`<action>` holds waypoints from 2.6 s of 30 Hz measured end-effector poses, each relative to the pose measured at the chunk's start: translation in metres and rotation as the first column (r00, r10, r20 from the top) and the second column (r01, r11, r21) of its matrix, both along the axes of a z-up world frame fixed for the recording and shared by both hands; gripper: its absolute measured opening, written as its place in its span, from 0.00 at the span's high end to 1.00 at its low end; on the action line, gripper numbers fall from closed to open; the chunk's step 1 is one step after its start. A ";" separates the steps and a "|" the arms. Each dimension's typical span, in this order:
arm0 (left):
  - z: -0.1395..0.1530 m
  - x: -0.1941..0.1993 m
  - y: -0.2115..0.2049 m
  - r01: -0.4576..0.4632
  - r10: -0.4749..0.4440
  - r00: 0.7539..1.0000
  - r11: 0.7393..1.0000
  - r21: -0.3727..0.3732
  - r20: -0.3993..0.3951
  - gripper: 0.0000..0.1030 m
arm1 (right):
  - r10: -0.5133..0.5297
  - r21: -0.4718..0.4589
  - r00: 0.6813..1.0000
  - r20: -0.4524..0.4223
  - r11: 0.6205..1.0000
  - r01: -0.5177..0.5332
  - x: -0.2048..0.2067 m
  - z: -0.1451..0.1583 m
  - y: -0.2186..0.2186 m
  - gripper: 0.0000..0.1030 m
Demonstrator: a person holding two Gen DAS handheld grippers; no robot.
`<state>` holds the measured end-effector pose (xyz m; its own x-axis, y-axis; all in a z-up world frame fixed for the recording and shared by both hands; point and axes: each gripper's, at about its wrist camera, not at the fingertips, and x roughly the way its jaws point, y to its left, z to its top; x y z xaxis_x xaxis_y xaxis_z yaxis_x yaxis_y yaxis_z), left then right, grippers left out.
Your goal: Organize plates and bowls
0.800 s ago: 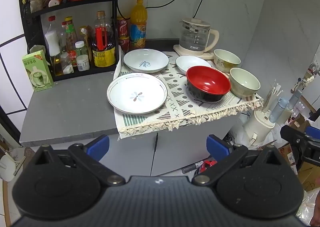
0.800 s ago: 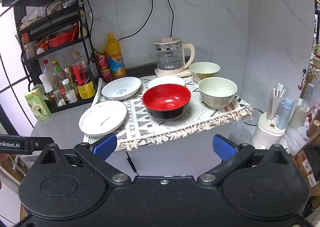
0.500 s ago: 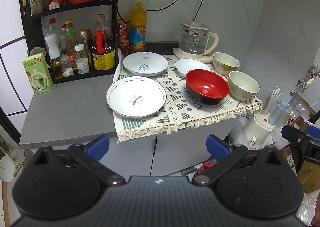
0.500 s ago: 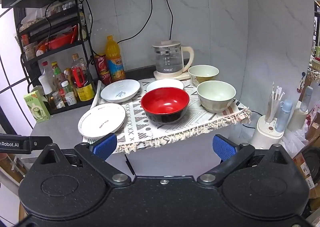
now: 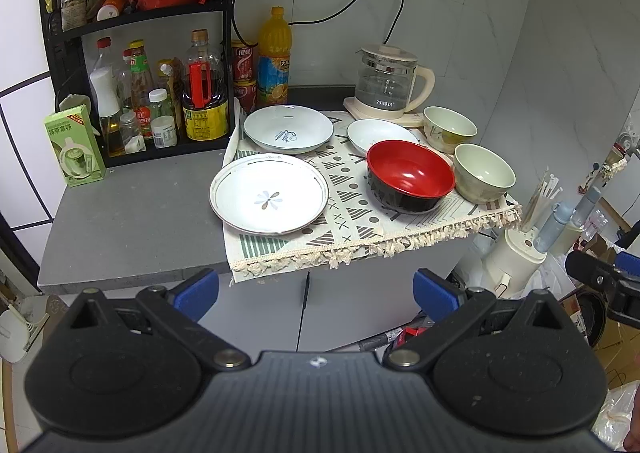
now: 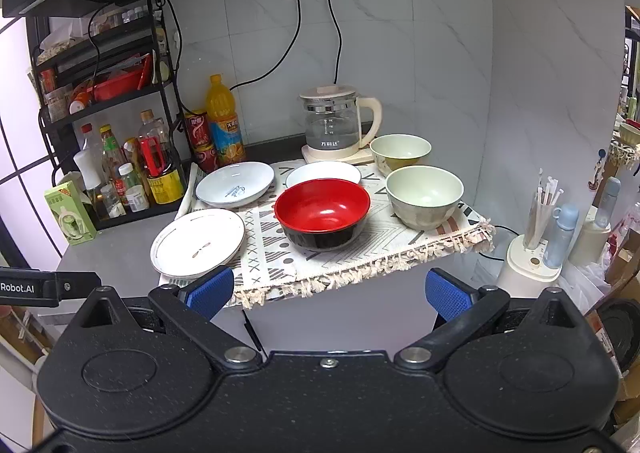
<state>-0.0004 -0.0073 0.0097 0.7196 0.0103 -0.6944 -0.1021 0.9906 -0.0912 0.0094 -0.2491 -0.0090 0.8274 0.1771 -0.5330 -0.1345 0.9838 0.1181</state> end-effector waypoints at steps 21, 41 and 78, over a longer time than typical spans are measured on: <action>0.003 -0.010 -0.002 -0.008 0.008 1.000 1.000 0.007 0.006 0.01 | -0.003 0.000 1.000 -0.002 1.000 0.003 -0.002 -0.001 0.000 0.00; 0.007 -0.005 0.001 -0.018 0.018 1.000 1.000 0.017 0.005 0.01 | 0.000 -0.008 1.000 0.007 1.000 0.000 -0.002 0.000 0.004 0.00; -0.019 0.095 0.009 0.001 -0.004 0.994 1.000 -0.026 -0.111 0.01 | -0.020 0.000 0.993 -0.114 1.000 0.020 0.075 -0.016 0.016 0.00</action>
<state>0.0951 0.0014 -0.0092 0.6380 -0.0101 -0.7700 -0.1109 0.9883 -0.1048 0.0849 -0.2334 -0.0250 0.7649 0.1619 -0.6235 -0.1004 0.9860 0.1329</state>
